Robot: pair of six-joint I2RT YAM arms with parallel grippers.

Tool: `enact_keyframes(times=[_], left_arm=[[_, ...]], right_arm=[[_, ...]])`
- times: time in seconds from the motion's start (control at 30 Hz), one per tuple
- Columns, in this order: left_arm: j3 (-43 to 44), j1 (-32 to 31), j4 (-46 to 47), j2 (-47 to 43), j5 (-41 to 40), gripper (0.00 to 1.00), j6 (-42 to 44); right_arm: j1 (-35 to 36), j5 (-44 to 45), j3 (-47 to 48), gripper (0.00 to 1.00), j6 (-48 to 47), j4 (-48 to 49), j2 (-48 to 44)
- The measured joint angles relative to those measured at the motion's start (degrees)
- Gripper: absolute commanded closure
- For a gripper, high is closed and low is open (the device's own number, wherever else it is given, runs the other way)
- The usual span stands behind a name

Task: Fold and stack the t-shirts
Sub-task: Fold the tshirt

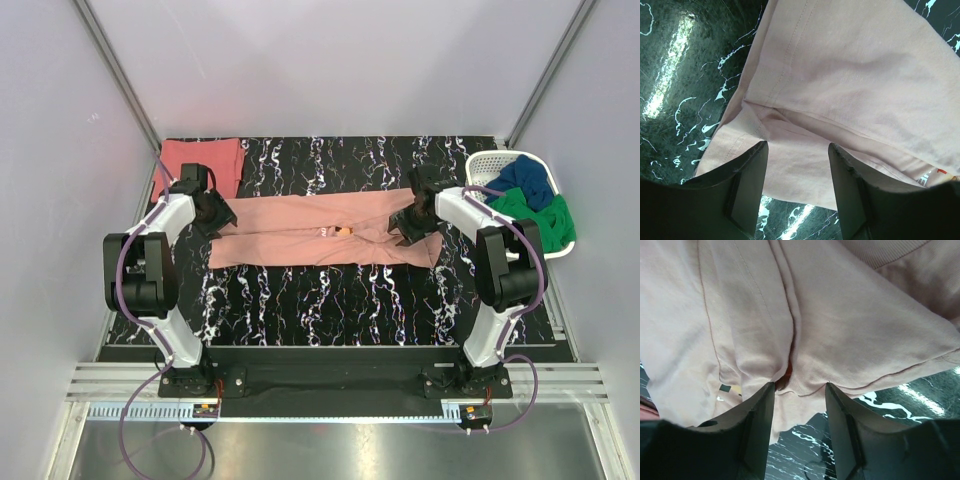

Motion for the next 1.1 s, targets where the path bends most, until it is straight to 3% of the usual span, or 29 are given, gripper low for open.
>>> enact_keyframes(times=[0.57,0.87,1.0,1.1], left_arm=[[-2.8,-0.57,1.05,0.04,-0.24,0.46,-1.38],[-2.8,-0.57,1.27,0.37,-1.99,0.8,-1.92],[-2.8,-0.57,1.22,0.85,-3.43,0.93,-1.81],[-2.8,-0.57,1.05,1.27,-4.04,1.0,-1.84]], right_arm=[[1.09,1.46,0.0,0.52,3.06,3.32,1.31],[1.33,2.32,0.0,0.51,3.26,3.54,2.43],[1.33,2.62,0.0,0.56,3.06,4.17,2.43],[1.33,3.04,0.0,0.92,2.34,4.57,2.43]])
